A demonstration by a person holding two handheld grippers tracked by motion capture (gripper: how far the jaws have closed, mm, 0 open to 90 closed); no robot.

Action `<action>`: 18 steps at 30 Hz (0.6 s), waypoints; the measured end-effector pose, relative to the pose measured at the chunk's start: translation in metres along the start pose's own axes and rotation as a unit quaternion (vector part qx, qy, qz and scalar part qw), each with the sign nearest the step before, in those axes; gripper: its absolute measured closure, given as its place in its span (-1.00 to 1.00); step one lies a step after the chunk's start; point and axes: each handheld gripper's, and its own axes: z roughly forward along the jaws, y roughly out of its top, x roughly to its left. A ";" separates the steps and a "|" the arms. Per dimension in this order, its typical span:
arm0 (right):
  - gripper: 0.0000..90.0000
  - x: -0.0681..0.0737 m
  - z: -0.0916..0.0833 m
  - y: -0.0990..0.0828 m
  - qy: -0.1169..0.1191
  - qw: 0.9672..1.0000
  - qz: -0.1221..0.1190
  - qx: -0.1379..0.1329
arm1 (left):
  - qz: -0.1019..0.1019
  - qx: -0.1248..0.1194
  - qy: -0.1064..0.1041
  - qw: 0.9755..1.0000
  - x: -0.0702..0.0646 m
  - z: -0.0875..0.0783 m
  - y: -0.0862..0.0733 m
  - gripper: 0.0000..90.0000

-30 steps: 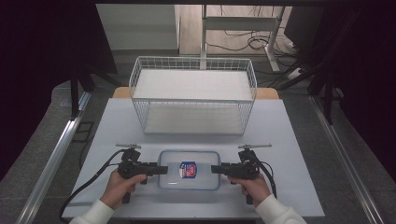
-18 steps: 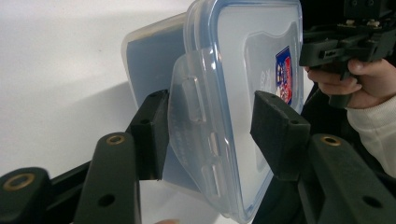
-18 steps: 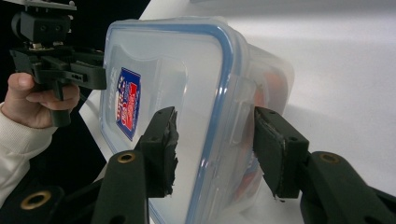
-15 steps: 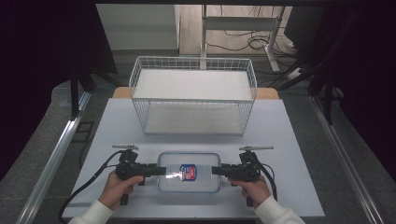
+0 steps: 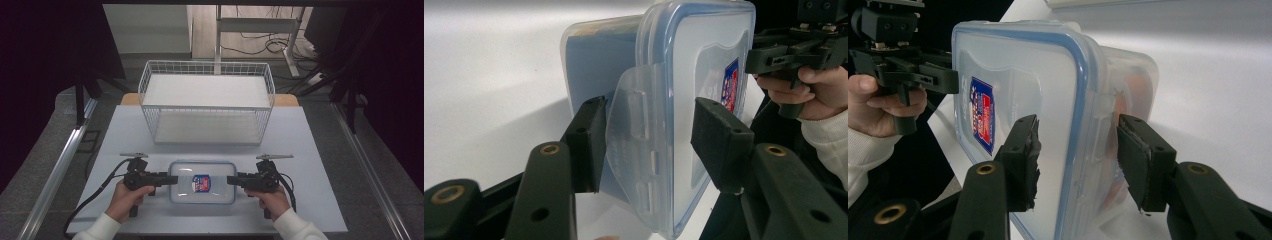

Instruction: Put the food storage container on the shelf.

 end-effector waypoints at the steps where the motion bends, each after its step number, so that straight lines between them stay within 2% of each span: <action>1: 0.17 0.000 0.000 0.001 -0.001 1.000 -0.001 -0.001 | 0.000 -0.001 0.000 1.000 0.000 0.000 0.001 0.09; 9: 0.17 -0.006 0.004 0.013 -0.002 1.000 -0.008 -0.003 | 0.005 -0.004 0.006 1.000 0.005 0.003 0.014 0.09; 18: 0.18 -0.023 0.008 0.045 -0.009 1.000 -0.014 -0.023 | 0.021 -0.015 0.005 1.000 0.020 0.012 0.053 0.09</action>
